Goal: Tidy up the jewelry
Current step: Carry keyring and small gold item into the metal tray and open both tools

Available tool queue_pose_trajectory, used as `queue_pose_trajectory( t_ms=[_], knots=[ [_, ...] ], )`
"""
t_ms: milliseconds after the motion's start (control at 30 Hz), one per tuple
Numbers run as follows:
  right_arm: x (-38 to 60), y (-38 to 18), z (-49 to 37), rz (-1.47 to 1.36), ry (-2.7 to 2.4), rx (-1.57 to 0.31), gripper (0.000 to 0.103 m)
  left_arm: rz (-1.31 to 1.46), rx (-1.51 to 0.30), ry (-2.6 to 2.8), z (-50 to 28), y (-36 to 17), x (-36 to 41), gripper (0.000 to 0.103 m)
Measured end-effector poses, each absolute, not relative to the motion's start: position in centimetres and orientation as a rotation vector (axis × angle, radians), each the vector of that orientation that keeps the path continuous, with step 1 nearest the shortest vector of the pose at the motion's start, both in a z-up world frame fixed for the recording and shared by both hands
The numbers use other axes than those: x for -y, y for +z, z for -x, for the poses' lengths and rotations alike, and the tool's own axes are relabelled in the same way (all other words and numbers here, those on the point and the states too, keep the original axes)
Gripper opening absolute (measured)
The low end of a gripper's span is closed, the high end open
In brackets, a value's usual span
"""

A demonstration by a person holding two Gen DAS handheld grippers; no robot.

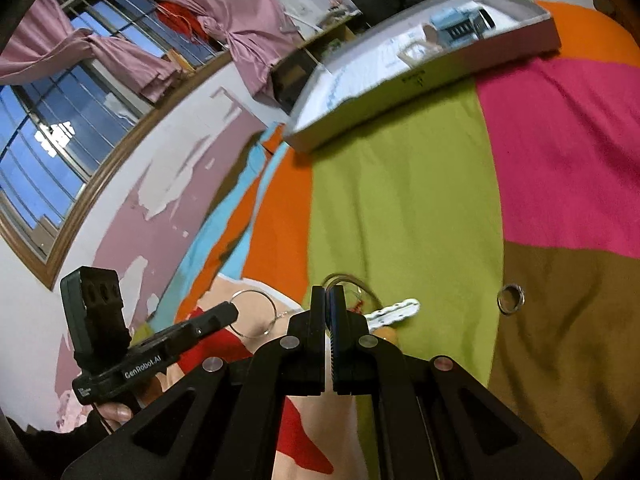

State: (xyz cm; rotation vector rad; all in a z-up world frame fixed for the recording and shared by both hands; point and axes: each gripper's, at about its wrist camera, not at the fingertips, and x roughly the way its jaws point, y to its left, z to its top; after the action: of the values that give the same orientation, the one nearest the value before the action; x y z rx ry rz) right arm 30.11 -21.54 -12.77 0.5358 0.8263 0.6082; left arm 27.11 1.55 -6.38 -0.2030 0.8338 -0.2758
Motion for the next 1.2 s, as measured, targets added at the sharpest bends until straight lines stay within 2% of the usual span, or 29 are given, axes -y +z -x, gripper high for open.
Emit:
queue_pose_trajectory(
  t_ms=[300, 633, 967, 1200],
  knots=[
    [23.6, -13.5, -30.3, -0.5, 0.521, -0.851, 0.003, 0.207, -0.85, -0.304, -27.1, -6.9, -1.1, 0.003],
    [25.2, -9.3, -30.3, -0.463, 0.502, -0.719, 0.003, 0.218, -0.793, -0.349, -29.1, -3.6, 0.1, 0.003],
    [25.8, -3.4, -34.9, -0.439, 0.529, -0.617, 0.003, 0.218, -0.669, -0.346, -38.0, 3.7, 1.9, 0.003],
    [24.8, 0.5, -43.4, -0.382, 0.516, -0.586, 0.003, 0.244, -0.63, -0.283, -45.1, 3.5, 1.8, 0.003]
  ],
)
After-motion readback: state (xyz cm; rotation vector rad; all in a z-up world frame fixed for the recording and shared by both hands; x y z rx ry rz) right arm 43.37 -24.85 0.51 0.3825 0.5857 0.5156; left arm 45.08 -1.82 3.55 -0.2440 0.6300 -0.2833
